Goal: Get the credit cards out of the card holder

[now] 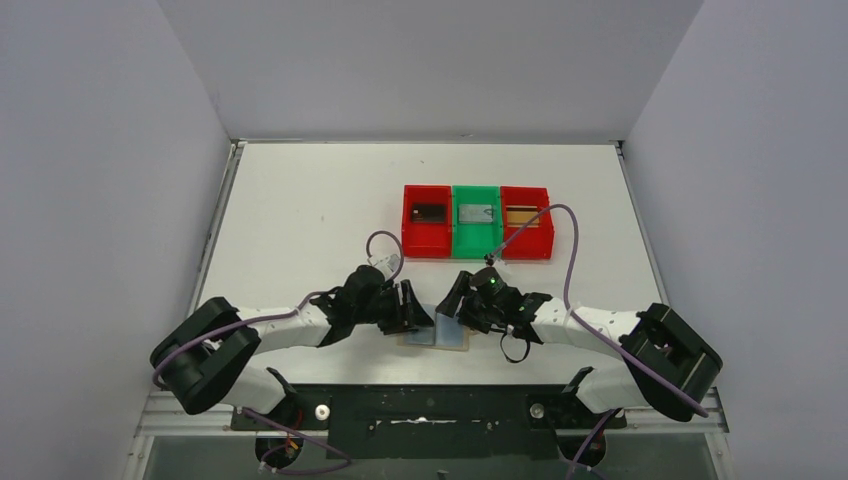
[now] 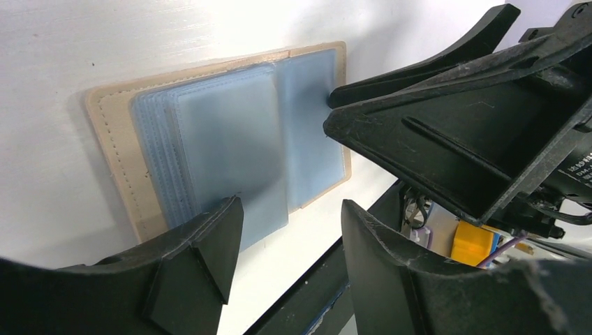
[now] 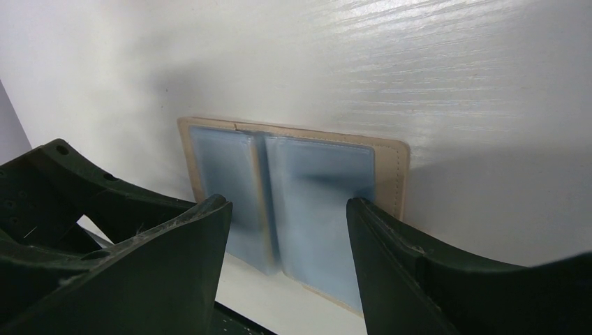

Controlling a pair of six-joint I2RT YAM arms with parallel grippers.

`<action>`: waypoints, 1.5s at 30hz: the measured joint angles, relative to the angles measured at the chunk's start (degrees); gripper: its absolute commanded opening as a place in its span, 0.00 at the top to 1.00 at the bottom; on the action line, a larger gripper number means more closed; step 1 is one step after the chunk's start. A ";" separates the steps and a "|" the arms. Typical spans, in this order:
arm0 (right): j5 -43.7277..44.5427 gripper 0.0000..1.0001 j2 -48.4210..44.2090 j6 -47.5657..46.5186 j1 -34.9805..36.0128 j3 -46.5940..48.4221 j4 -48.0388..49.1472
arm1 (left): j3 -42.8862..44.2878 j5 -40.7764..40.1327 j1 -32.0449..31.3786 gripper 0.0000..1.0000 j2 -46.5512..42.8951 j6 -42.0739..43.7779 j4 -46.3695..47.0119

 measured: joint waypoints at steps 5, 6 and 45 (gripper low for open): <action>0.02 0.37 0.00 -0.02 -0.02 0.00 0.00 | 0.61 -0.55 -0.04 0.46 0.46 0.11 -1.01; 0.02 0.37 0.00 0.00 -0.02 0.00 0.00 | 1.09 -1.18 -0.04 0.45 0.22 0.26 -1.99; -0.04 0.49 0.42 -0.24 -0.02 0.02 -0.09 | 6.05 -5.40 -2.45 0.46 2.34 2.01 -9.03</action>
